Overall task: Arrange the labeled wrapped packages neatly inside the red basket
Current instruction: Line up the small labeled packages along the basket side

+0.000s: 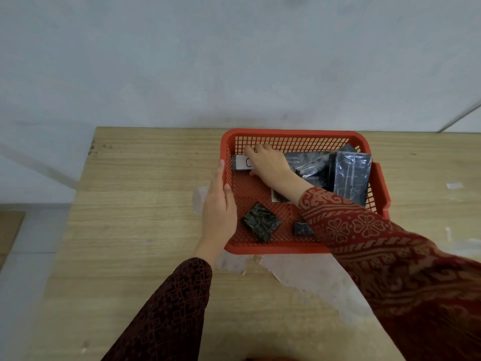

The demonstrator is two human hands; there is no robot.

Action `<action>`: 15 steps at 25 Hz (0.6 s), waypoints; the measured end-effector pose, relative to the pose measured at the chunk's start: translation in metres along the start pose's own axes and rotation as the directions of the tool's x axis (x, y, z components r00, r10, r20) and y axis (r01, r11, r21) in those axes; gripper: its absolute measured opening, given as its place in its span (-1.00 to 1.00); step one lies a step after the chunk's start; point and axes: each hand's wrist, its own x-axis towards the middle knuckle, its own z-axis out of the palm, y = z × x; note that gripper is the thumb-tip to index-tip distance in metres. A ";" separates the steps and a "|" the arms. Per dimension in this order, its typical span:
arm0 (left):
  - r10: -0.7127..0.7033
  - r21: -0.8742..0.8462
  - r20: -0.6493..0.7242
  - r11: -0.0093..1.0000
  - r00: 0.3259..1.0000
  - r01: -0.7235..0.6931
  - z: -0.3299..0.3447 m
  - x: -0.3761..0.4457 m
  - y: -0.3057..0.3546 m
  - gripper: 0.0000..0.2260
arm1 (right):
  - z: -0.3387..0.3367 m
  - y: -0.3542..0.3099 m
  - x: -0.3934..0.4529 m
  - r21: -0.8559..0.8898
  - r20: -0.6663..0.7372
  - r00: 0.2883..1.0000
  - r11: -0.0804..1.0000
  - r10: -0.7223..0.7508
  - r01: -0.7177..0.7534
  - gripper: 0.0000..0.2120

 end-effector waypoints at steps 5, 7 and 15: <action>-0.004 0.018 -0.006 1.000 1.000 0.004 0.000 0.000 0.000 -0.55 | -0.006 -0.016 -0.031 0.008 -0.143 0.989 0.999 -0.034 0.035 -0.69; -0.010 0.018 -0.014 1.000 1.000 0.010 0.000 0.001 -0.001 -0.56 | -0.004 -0.031 -0.054 0.094 -0.075 0.997 0.995 -0.020 0.027 -0.62; -0.022 -0.027 0.006 0.999 1.000 0.022 0.000 0.001 0.000 -0.56 | 0.008 -0.035 -0.092 0.277 0.315 0.947 0.949 0.057 -0.149 -0.27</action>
